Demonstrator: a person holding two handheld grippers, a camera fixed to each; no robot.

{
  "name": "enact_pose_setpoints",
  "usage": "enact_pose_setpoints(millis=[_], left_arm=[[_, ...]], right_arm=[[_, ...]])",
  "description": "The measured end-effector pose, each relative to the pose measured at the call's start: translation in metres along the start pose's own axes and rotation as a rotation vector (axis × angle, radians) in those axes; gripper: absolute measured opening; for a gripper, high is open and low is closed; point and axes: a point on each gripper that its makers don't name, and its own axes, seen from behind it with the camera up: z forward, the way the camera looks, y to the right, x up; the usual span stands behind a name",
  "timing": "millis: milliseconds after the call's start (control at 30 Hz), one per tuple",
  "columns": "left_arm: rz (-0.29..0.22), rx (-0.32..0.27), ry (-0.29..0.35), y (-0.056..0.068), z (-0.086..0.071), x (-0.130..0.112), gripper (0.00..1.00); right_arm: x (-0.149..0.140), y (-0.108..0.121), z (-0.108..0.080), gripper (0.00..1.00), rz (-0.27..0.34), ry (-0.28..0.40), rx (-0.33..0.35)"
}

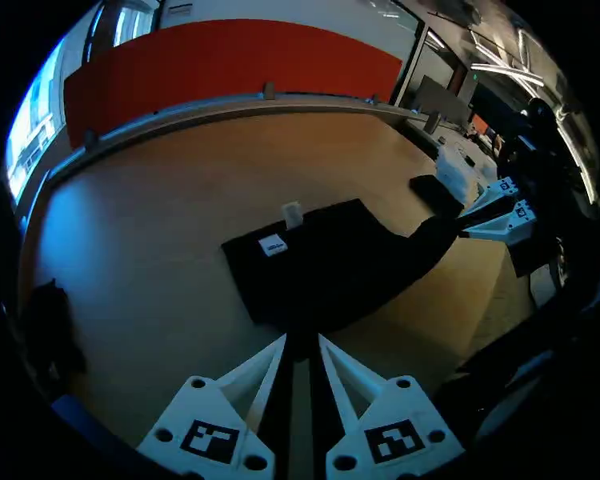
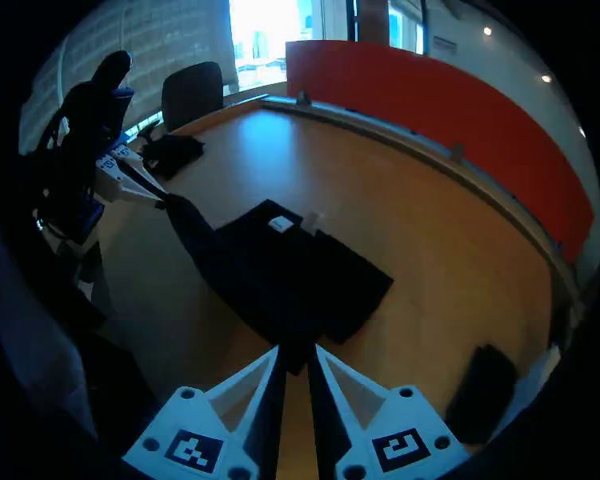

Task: Fold towel

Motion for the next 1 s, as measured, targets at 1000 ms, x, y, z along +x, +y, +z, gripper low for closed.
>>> enact_pose_setpoints(millis=[1000], left_arm=[[-0.021,0.075,0.019,-0.040,0.068,0.043,0.12]], right_arm=[[0.025,0.075,0.062,0.18,0.010,-0.028,-0.066]])
